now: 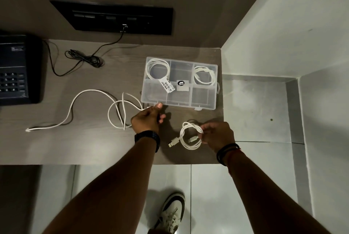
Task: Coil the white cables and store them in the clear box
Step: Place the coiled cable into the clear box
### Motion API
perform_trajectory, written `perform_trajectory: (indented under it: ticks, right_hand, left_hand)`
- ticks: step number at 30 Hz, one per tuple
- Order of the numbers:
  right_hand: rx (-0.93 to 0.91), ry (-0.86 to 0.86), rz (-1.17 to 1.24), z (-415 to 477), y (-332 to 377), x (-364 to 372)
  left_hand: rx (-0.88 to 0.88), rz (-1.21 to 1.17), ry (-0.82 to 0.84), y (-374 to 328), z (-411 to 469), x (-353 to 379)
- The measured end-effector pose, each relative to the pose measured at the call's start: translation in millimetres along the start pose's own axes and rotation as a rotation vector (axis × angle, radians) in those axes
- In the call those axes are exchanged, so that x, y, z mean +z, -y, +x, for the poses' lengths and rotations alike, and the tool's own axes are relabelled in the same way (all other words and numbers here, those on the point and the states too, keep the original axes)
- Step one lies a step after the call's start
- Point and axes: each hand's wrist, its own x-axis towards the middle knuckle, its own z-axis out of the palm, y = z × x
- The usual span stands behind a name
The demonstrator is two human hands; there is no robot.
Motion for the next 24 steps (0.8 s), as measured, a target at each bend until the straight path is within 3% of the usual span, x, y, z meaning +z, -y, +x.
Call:
perform_trajectory:
  ticks: [5, 8, 12, 15, 17, 24]
  right_hand:
    - [-0.008, -0.004, 0.014, 2.6, -0.9, 0.6]
    - [-0.015, -0.033, -0.037, 4.4, -2.9, 0.5]
    - [-0.017, -0.078, -0.196, 3.1, -8.0, -0.2]
    - [0.078, -0.131, -0.163, 2.2, -15.0, -4.4]
    - [0.138, -0.137, -0.111, 3.0, -20.2, -6.7]
    - [0.148, -0.131, -0.077, 8.8, -26.2, -4.6]
  left_hand:
    - [-0.153, -0.046, -0.021, -1.2, -9.9, 10.6]
    - [-0.108, 0.225, -0.096, -1.3, -21.7, 27.1]
    - [-0.005, 0.453, 0.026, -10.5, -50.2, 66.3]
    - [-0.322, 0.186, 0.166, -11.3, -56.5, 90.5]
    - [-0.476, 0.037, 0.163, -7.9, -56.0, 96.3]
    - [-0.386, -0.014, 0.109, 9.3, -56.5, 103.3]
